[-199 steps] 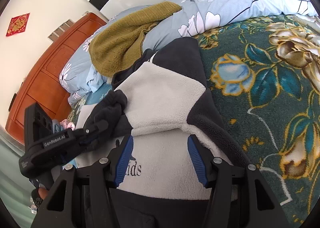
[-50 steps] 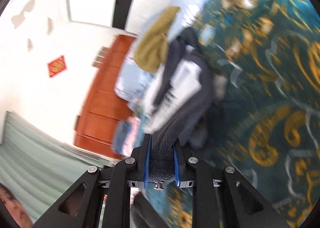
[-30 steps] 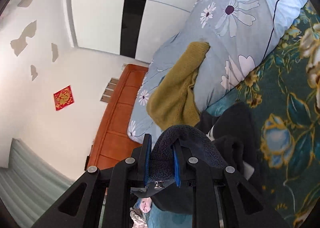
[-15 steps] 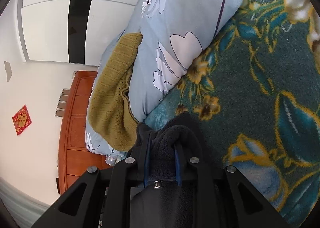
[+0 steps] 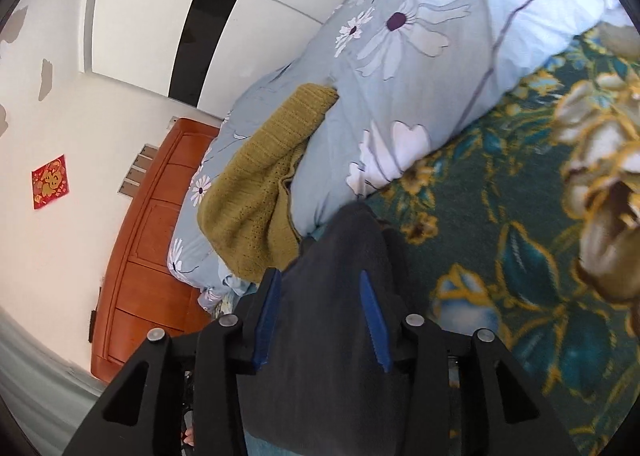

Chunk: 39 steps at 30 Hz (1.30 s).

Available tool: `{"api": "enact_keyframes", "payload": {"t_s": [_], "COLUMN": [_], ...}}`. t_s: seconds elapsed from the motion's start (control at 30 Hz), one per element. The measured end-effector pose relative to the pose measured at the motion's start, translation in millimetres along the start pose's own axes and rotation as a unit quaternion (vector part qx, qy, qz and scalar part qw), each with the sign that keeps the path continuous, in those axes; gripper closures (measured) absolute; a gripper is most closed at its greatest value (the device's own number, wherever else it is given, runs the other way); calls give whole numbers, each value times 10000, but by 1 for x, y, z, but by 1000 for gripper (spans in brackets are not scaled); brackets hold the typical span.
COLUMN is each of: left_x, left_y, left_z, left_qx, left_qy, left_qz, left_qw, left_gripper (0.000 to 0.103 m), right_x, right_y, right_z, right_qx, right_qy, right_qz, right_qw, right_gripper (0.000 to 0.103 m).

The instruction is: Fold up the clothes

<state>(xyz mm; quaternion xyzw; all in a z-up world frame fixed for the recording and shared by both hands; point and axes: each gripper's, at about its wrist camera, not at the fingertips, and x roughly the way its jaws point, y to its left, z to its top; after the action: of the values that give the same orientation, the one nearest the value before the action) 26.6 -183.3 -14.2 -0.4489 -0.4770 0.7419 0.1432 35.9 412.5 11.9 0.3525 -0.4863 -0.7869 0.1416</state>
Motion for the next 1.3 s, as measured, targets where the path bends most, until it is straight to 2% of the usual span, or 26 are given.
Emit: {"api": "enact_keyframes", "payload": {"t_s": [0.1, 0.2, 0.33, 0.47, 0.67, 0.9, 1.0, 1.1, 1.17, 1.27, 1.3], "left_x": [-16, -18, -10, 10, 23, 35, 32, 29, 24, 14, 10], "left_y": [27, 38, 28, 5, -3, -13, -13, -14, -15, -16, -17], "left_z": [-32, -61, -88, -102, -97, -90, -92, -95, -98, -101, -102], "left_qx": [-206, -348, -191, 66, 126, 216, 109, 95, 109, 98, 100], "left_qy": [-25, 22, -9, 135, 21, -113, -226, -308, -336, -359, -368], "left_qz": [246, 168, 318, 600, 757, 896, 874, 868, 839, 782, 769], "left_qw": [9995, 9993, 9993, 9981, 9971, 9957, 9959, 9957, 9959, 9962, 9963], "left_gripper": [35, 35, 34, 34, 28, 28, 29, 37, 49, 65, 68], "right_x": [-24, -48, -79, -58, -22, 4, 11, 10, 10, 7, 5], "right_y": [-18, -36, -60, -54, -39, -25, -19, -14, -13, -11, -9], "right_z": [-25, -49, -82, -90, -93, -84, -82, -85, -88, -95, -97], "right_qx": [173, 345, 575, 731, 712, 414, 269, 187, 247, 322, 309], "right_qy": [-83, -166, -276, -201, -211, -368, -371, -323, -272, -262, -259], "right_qz": [-29, -58, -96, -4, 17, -295, -396, -387, -332, -229, -195], "right_qw": [9998, 9993, 9979, 9971, 9972, 9980, 9982, 9986, 9988, 9989, 9990], "right_gripper": [56, 56, 42, 42, 39, 38, 38, 40, 51, 58, 60]}}
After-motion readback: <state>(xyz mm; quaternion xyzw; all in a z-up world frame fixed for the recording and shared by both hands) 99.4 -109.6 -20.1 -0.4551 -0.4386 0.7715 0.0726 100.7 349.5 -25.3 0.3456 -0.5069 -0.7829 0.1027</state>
